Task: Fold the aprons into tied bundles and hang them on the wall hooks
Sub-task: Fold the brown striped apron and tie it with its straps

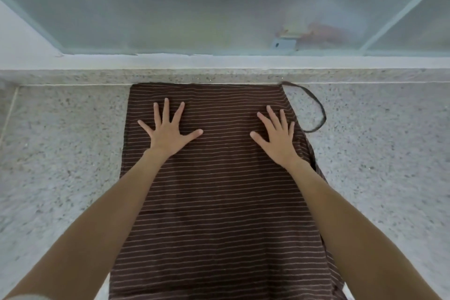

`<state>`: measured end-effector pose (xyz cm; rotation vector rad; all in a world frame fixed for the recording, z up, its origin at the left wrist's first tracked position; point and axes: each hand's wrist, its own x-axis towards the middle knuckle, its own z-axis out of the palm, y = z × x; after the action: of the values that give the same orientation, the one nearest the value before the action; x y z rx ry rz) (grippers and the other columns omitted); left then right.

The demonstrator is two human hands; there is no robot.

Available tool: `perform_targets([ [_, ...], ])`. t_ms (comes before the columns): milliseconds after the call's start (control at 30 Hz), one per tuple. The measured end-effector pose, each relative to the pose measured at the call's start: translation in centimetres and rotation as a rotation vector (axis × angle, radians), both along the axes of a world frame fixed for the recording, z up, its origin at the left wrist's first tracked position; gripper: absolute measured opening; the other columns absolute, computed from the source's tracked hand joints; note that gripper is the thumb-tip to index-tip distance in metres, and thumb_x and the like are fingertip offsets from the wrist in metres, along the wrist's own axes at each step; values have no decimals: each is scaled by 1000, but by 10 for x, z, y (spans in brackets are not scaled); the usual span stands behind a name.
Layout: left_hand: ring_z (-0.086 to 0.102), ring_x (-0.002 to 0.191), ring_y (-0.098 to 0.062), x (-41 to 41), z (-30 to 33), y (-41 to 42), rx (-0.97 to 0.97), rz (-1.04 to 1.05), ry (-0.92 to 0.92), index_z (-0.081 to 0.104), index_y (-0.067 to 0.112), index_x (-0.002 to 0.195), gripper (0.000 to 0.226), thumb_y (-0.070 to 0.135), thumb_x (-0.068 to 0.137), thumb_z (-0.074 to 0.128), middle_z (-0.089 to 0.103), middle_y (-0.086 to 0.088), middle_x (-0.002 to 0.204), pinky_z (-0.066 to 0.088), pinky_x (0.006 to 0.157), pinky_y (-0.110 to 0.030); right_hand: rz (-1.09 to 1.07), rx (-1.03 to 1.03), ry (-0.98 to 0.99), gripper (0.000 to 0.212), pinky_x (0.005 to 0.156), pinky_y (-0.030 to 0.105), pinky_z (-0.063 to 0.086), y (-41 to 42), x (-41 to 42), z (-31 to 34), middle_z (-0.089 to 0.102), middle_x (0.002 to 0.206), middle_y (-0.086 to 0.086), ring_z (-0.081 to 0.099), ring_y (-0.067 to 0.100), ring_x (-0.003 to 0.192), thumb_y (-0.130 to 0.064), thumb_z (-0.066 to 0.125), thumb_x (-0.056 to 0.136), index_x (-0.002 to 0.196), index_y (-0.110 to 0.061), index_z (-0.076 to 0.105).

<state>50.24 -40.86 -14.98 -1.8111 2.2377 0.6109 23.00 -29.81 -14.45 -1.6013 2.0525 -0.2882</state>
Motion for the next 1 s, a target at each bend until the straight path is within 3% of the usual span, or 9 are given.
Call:
perform_targets([
  [67,-6,144,-29,-10,4,9,-98,-6,79,14,36,147,84,74,78,44,1,-4,158,-2,107,-65,-123,-213,-8,44,114,52,10,15,-5,14,35,149,1,21,27,141,-38,50,95,137,-22,45],
  [133,15,141,-29,-32,14,30,-203,-59,242,31,28,142,68,57,85,52,23,-6,153,13,113,-56,-286,-352,35,29,103,45,33,46,-16,30,57,125,6,47,28,120,-22,56,92,120,-15,58],
  [200,33,132,-25,-64,26,67,-212,-177,406,40,24,136,56,46,87,54,39,-3,143,29,109,-45,-448,-366,92,17,86,42,41,100,-28,40,64,103,6,55,29,98,-14,58,88,105,-12,63],
  [300,40,124,-19,-111,37,128,-151,-356,530,44,23,133,50,44,88,55,48,2,134,35,104,-40,-588,-244,216,8,75,44,45,186,-42,39,65,85,2,59,29,78,-16,61,85,92,-13,63],
  [400,31,131,-19,-140,34,181,-74,-493,446,35,23,140,66,57,86,51,38,1,141,29,108,-42,-530,-171,159,10,68,47,51,252,-38,32,64,79,2,62,25,68,-19,65,84,92,-13,64],
  [600,-10,144,-22,-154,9,222,51,-585,135,-1,24,150,105,80,73,43,-7,-1,158,-7,114,-50,-335,-23,384,48,75,40,45,290,-31,19,65,95,5,60,29,88,-47,70,77,115,-18,59],
  [733,-17,143,-16,-143,2,221,57,-620,165,-3,27,149,107,80,70,45,-14,3,157,-13,113,-50,-264,-58,408,35,71,40,46,276,-50,10,62,84,8,59,30,80,-36,70,80,109,-18,62],
  [833,-23,141,-13,-138,-2,221,44,-648,150,-6,29,148,108,85,67,37,-18,4,156,-18,110,-51,-191,-128,255,10,68,37,46,265,-74,8,61,77,3,58,27,75,-26,62,88,95,-18,64],
  [1000,-25,140,-13,-136,-6,220,30,-661,127,-9,32,148,108,88,64,30,-19,4,155,-18,110,-49,-284,-21,-138,8,76,27,39,243,-132,26,53,92,-1,49,14,81,-20,60,90,92,-16,66],
])
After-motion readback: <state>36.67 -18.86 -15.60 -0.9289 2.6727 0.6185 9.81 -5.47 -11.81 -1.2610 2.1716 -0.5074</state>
